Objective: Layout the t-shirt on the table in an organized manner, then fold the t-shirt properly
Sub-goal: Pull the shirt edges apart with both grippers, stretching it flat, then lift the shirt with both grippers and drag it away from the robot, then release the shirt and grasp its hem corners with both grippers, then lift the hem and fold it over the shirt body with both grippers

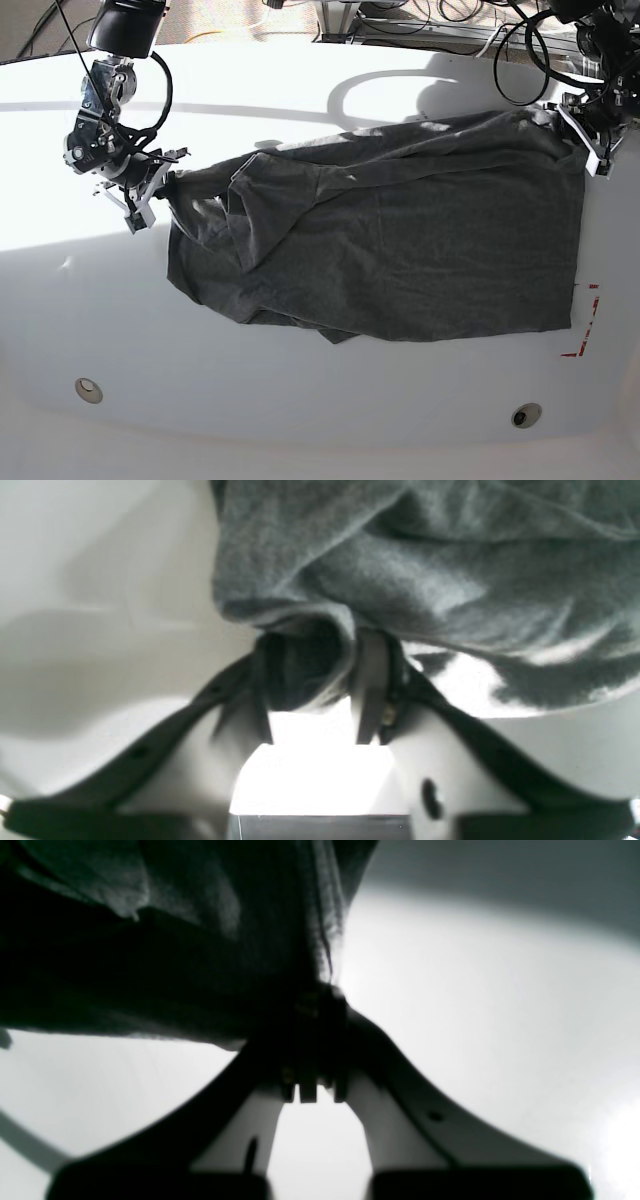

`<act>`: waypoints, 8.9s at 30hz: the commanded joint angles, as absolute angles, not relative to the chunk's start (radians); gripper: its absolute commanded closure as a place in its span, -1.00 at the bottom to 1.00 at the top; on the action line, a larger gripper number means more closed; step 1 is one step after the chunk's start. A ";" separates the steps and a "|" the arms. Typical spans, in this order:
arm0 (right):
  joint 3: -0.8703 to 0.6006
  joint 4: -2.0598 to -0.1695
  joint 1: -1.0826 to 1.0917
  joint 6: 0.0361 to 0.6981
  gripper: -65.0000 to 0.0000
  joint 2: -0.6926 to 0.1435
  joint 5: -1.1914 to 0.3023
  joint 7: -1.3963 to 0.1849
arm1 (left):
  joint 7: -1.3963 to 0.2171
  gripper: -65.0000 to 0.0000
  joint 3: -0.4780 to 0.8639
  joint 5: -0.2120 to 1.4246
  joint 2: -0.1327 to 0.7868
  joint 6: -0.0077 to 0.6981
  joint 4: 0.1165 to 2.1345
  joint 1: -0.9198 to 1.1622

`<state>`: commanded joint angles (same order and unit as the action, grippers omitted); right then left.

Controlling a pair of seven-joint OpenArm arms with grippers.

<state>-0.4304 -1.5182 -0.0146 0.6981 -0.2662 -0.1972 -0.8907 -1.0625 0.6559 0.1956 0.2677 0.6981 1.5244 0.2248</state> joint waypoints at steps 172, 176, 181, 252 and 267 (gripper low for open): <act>-0.200 -1.385 0.219 0.698 1.00 -0.358 -0.206 -0.940 | -0.654 -0.18 0.321 0.136 0.251 0.489 0.831 -0.555; -0.199 -1.451 0.200 0.698 1.00 -0.358 -0.206 -0.952 | -0.621 -0.18 0.321 0.133 0.220 0.490 0.799 -0.561; -0.196 -1.500 0.193 0.698 1.00 -0.357 -0.206 -0.989 | -0.604 -0.18 0.320 0.131 0.188 0.490 0.751 -0.561; -0.266 -1.992 -0.056 0.698 0.72 -0.323 -0.199 -1.273 | -1.063 0.89 0.475 0.136 0.211 0.698 1.781 0.053; -0.260 -1.923 0.061 0.698 -0.95 -0.196 -0.197 -1.273 | -1.063 0.89 0.476 0.136 0.209 0.698 1.781 0.125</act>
<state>-0.2601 -1.9233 0.0606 0.6981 -0.1956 -0.1972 -1.2727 -1.0625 0.4764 0.1358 0.2094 0.6981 1.7806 0.1250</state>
